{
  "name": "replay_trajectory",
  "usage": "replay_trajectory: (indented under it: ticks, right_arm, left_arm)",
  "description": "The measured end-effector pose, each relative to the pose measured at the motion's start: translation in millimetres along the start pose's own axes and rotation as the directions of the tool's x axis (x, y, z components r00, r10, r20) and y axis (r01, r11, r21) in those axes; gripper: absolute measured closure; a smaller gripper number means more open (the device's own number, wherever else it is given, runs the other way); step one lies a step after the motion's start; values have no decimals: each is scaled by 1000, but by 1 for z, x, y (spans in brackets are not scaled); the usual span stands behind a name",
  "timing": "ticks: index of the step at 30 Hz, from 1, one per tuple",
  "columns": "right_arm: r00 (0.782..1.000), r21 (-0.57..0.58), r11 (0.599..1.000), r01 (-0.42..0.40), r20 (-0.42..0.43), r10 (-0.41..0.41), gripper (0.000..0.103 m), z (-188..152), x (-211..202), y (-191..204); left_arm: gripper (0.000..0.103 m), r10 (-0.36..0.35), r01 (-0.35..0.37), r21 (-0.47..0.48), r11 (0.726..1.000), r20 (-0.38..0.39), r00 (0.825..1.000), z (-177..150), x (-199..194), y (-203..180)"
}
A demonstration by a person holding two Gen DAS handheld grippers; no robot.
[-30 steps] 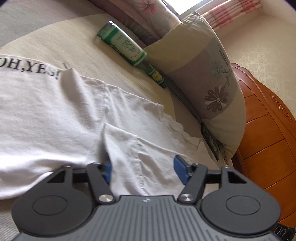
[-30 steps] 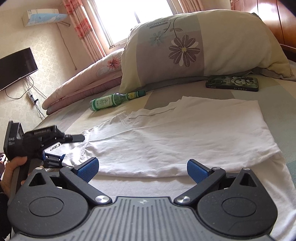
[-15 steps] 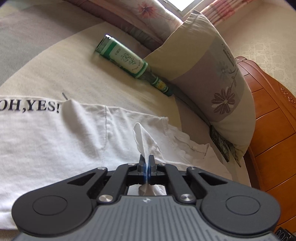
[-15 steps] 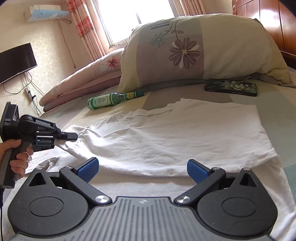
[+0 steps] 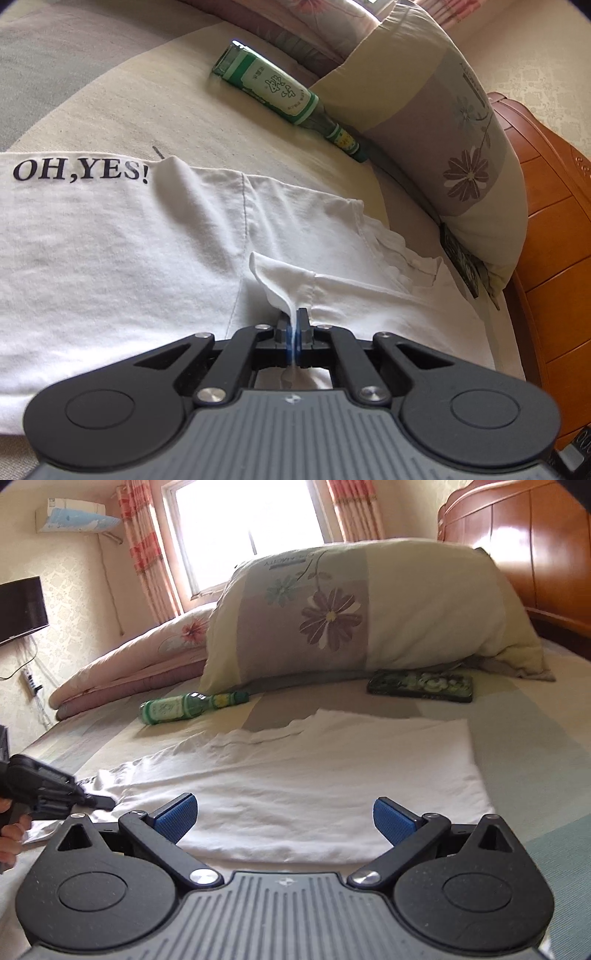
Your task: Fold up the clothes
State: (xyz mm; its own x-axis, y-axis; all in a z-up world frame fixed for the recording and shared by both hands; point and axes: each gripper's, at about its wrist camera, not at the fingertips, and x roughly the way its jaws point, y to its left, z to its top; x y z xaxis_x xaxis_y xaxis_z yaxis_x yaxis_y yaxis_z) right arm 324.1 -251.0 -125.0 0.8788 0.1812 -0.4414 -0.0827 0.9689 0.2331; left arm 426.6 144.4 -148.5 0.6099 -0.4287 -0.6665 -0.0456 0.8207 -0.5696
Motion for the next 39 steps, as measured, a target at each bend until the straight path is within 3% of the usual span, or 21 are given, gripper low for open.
replay_trajectory:
  ticks: [3,7,10,12,13,15,16,19,21,23,26,31,32,39]
  right_arm:
    - [992,22,992,123,33,-123,0,5,6,-20]
    - [968,119,964,236,-119,-223,0,-2,24,-58]
    - [972,199,952,231,-97,-216,0,-2,15,-70]
    - [985,215,962,171,-32,-168,0,2,6,-64]
    - [991,203,970,131,-19,-130,0,2,6,-59]
    - [994,173,981,93,-80,-80,0,-1,18,-50]
    - [986,165,978,125,-127,-105,0,-5,26,-49]
    - [970,83,975,207,-144,-194,0,-11,29,-36]
    - [958,21,969,244,-160,-238,0,-12,24,-17]
    - [961,-76,978,194,-184,-205,0,-16,19,8]
    - [963,-162,981,110,-226,-145,0,-18,14,27]
    - [955,-216,971,104,-252,-158,0,-16,-3,15]
    - [954,-222,969,106,-253,-162,0,-17,-6,10]
    - [955,-205,971,125,-239,-174,0,-20,-29,-13]
  left_arm:
    - [97,18,-18,1,1000,-6,1000,1,-4,1]
    - [95,72,-71,42,997,-3,997,1,-19,-2]
    - [92,123,-124,112,986,18,992,2,-39,-12]
    - [78,124,-124,166,978,11,992,4,-48,-25]
    - [75,117,-115,194,974,2,993,6,-49,-36]
    - [69,88,-79,255,964,-22,996,7,-47,-63]
    - [68,67,-53,290,956,-39,997,8,-43,-80]
    - [61,-4,44,380,924,-106,994,7,-20,-137]
    - [58,-54,120,423,898,-164,985,5,2,-176]
    - [58,-102,200,452,869,-233,967,0,30,-211]
    - [57,-143,300,460,836,-346,927,-10,73,-256]
    - [57,-170,421,438,794,-506,846,-40,139,-305]
    - [57,-174,432,430,793,-519,837,-44,149,-310]
    - [57,-173,402,420,814,-485,857,-47,187,-328]
